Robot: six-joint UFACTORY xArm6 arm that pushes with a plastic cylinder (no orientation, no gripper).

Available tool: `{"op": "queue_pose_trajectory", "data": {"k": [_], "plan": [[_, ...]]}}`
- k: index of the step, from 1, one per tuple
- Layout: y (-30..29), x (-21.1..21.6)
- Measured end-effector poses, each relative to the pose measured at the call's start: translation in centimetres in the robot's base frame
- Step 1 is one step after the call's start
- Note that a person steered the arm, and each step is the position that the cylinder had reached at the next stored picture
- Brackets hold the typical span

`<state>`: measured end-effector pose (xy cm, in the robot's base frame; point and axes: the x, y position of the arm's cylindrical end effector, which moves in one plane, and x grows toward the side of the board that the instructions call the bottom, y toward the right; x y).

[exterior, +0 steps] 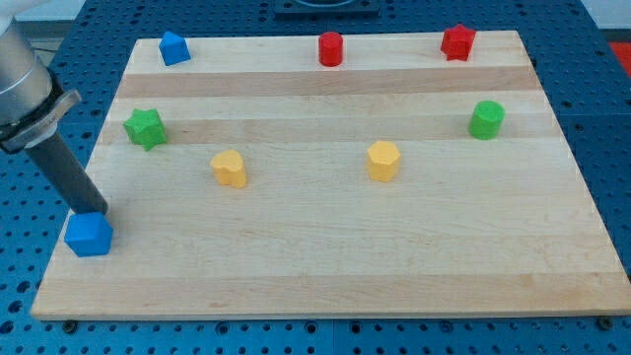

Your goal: Push the yellow hexagon towards the bottom center of the board

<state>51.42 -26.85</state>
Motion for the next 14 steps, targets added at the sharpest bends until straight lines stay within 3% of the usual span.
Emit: {"op": "queue_pose_trajectory", "data": {"k": [2, 3, 6, 8, 10, 11, 14], "plan": [[1.0, 1.7], [4.2, 1.1], [22.5, -0.3], [23.3, -6.7], [30.2, -12.5], [34.3, -12.6], [34.6, -7.1]]}}
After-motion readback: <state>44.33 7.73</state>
